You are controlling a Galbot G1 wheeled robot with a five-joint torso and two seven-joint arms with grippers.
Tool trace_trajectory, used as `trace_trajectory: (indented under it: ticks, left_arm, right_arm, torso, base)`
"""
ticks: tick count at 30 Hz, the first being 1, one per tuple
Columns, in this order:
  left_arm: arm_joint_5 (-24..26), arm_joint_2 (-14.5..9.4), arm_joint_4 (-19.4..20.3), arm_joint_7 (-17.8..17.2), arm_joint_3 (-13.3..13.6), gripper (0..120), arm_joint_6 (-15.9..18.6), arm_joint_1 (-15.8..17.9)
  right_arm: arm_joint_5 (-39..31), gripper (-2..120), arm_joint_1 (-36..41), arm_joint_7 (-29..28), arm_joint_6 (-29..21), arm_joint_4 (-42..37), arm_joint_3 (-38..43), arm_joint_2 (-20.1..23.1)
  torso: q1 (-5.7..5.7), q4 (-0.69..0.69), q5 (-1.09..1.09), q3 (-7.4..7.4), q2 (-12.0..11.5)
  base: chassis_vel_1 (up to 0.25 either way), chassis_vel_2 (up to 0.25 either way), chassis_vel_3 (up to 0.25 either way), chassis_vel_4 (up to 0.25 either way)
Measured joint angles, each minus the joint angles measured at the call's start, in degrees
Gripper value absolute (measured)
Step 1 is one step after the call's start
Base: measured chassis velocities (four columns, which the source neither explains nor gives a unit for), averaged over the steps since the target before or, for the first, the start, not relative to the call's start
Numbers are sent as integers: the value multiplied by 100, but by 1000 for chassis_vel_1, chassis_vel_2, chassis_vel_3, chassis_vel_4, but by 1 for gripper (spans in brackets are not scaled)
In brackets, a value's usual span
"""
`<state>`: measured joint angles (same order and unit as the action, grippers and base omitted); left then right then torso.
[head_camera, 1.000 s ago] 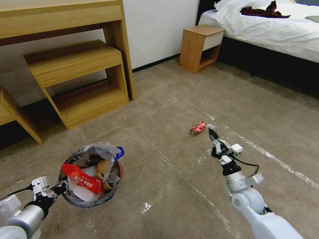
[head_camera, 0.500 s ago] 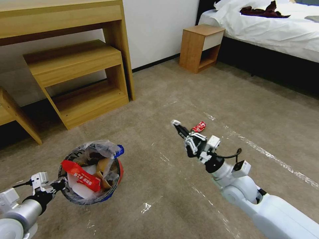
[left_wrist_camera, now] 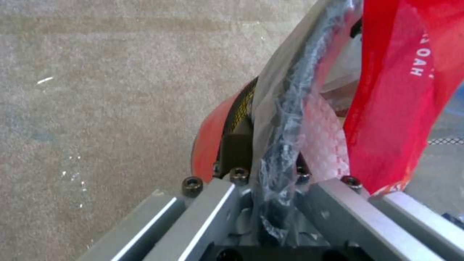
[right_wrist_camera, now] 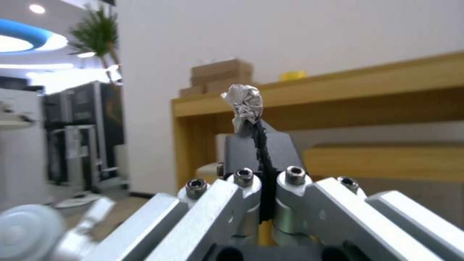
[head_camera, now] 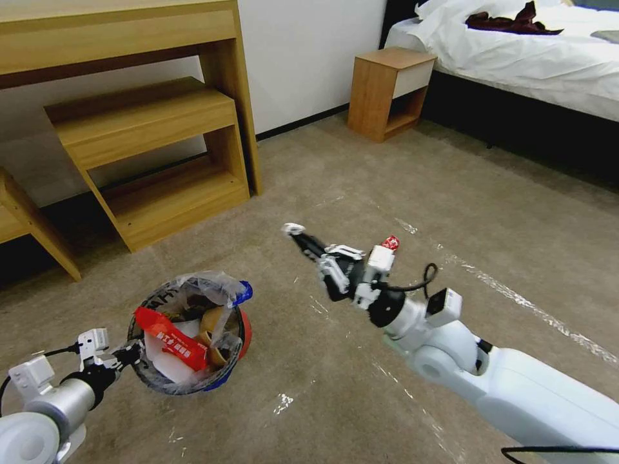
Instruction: Pick up the trash bin and place the garbage on the floor into it.
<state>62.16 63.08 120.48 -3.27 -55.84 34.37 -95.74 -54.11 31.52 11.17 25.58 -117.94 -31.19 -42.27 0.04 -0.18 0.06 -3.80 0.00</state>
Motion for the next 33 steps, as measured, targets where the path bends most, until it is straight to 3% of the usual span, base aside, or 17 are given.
trace_trajectory:
  ticks: [2,4,16,27,33]
  left_arm:
    - [1,-1,0,0,0,0,0,0]
    - [20,-11,14,-9,-1,0,0,11]
    - [88,-71,45,-32,-49,0,0,39]
    - [175,-110,87,-62,-83,0,11,-12]
    - [509,-193,187,-369,-119,0,173,-41]
  right_arm:
    - [-8,0,-32,-8,-13,-3,-43,-12]
    - [-191,0,-578,-167,-215,-41,-758,-208]
    - [-614,0,-2279,-673,-510,80,-2670,-725]
    - [-623,0,-2553,-944,-680,383,-3253,-1114]
    - [-607,0,-2644,-961,-727,521,-3354,-1213]
  torso:
    - [0,0,0,0,0]
    - [0,0,0,0,0]
    - [0,0,0,0,0]
    - [0,0,1,0,0]
    - [0,0,1,0,0]
  base:
    - [0,0,0,0]
    - [0,0,0,0]
    - [0,0,0,0]
    - [0,0,0,0]
    - [0,0,0,0]
